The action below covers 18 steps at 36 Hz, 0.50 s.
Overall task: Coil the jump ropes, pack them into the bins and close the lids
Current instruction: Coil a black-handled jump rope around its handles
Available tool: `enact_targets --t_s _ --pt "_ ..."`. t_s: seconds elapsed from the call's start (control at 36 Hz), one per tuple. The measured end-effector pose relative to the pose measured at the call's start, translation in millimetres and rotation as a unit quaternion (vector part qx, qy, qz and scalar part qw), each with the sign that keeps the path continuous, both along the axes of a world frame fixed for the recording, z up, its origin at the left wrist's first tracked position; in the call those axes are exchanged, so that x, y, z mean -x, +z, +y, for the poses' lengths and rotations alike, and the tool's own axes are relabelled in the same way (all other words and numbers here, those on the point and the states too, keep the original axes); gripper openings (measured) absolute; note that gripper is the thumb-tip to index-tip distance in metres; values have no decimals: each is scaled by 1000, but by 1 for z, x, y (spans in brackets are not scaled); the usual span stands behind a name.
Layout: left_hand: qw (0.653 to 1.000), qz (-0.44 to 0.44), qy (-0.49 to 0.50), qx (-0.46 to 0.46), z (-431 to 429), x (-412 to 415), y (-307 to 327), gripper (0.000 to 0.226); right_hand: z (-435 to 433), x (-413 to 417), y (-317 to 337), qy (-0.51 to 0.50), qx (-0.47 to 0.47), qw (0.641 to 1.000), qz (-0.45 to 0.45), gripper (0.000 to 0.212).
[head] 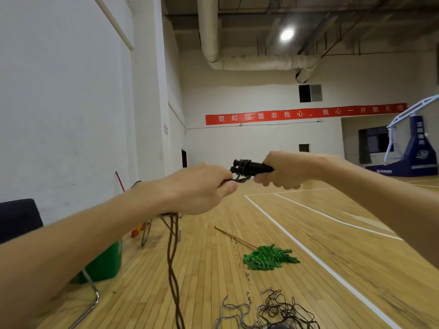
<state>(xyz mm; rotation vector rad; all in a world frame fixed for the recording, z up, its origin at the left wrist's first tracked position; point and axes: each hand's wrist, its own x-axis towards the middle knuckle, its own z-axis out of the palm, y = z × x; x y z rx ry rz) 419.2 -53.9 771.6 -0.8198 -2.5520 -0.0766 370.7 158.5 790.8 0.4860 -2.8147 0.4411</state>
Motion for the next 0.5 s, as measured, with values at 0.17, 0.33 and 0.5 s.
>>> enact_targets --t_s 0.17,0.33,0.5 --pt "993 67 -4 100 -4 -10 27 35 -7 -10 0 5 -55 995 -82 30" --pt "988 96 -39 117 -8 -12 51 31 -17 -23 1 28 -59 988 -137 29" --pt "991 84 -58 90 -15 -6 60 31 -27 -42 -6 54 -103 988 -105 31"
